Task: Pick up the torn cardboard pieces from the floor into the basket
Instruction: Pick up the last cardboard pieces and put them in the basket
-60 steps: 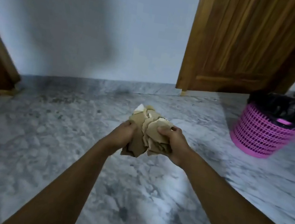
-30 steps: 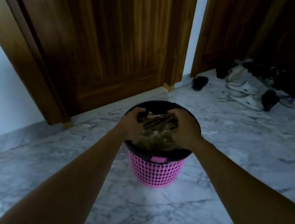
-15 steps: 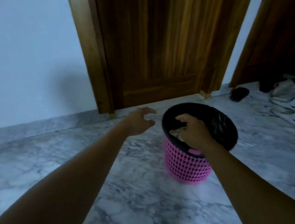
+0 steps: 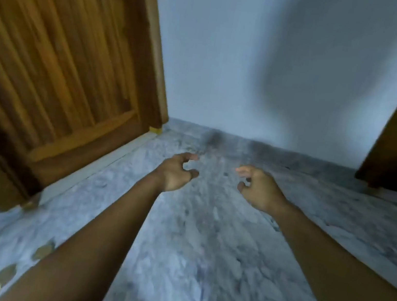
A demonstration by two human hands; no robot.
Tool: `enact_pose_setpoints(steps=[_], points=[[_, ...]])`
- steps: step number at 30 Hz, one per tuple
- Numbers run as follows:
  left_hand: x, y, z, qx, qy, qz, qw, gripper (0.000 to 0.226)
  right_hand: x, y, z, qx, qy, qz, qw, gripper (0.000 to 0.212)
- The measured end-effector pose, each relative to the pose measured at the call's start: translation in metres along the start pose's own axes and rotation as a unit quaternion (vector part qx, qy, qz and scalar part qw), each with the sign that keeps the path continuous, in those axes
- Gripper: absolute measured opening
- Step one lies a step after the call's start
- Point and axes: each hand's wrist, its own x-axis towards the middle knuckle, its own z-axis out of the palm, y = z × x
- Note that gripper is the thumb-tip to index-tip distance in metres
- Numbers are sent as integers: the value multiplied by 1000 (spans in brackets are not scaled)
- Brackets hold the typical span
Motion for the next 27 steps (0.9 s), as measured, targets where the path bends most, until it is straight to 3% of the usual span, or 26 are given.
enact_pose_setpoints(steps=[6, 14, 22, 27], points=[[-103, -202, -141, 4, 80, -133, 988, 48, 30, -167, 190, -21, -130, -95, 987, 37], [-219, -366, -250, -17, 130, -243, 961, 47, 14, -315, 366, -34, -247, -154, 956, 42], [-286, -484, -227, 5, 109, -344, 933, 51, 7, -327, 513, -178, -362, -141, 904, 61], [-302, -549, -167, -23, 97, -408, 908, 59, 25, -285, 580, -258, -367, -96, 889, 77]])
